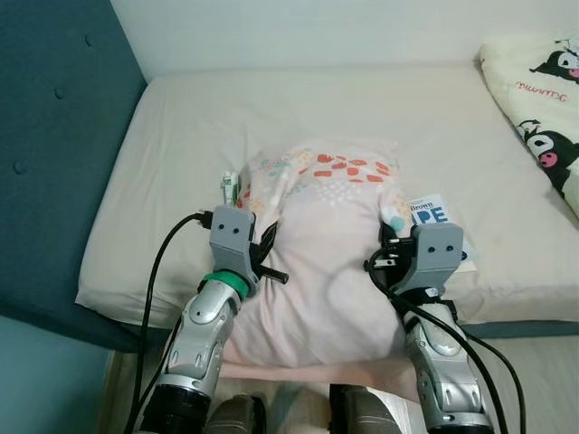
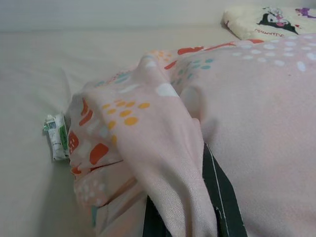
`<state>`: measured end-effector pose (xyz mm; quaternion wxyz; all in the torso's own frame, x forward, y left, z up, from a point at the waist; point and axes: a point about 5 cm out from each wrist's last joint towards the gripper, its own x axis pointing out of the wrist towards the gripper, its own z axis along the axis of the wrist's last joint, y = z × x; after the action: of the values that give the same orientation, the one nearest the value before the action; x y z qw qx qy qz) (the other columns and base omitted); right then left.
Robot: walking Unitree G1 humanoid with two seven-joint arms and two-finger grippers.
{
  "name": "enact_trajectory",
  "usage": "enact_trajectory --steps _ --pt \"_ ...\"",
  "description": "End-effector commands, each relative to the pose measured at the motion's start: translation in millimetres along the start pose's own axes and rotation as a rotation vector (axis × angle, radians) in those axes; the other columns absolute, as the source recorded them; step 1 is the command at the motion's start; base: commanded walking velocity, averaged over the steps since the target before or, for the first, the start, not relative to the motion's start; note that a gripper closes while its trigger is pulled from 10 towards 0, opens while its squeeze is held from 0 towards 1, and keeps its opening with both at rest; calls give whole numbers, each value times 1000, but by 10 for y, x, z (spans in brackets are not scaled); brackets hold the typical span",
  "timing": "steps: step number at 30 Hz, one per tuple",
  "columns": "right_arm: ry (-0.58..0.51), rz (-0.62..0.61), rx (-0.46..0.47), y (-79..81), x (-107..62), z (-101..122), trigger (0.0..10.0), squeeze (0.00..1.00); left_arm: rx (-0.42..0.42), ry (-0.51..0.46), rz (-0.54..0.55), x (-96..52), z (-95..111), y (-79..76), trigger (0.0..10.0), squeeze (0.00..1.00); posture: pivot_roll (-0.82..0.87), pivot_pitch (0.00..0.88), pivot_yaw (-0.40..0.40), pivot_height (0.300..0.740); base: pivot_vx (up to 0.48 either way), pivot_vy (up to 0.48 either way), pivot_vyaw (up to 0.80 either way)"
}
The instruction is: Clean up the room
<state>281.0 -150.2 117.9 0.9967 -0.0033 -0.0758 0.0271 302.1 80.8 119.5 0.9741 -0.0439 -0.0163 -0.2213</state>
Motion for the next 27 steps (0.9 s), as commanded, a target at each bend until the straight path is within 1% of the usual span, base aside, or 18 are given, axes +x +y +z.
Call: enact_trajectory --steps 1,16,19,27 --pt "-29 30 10 89 -4 25 10000 0 20 -27 -45 2 33 -58 10000 0 -7 96 81 740 0 480 0" --pt "-27 17 18 87 -17 14 10000 0 23 -23 -59 0 35 -59 10000 0 -3 99 90 740 0 478 0" --pt "-28 15 19 87 -18 14 10000 0 29 -24 -64 1 44 -64 10000 0 -1 100 92 740 0 0 0" --pt "-30 3 27 84 -21 9 10000 0 44 -28 -72 1 69 -69 10000 0 5 108 101 740 0 -480 0"
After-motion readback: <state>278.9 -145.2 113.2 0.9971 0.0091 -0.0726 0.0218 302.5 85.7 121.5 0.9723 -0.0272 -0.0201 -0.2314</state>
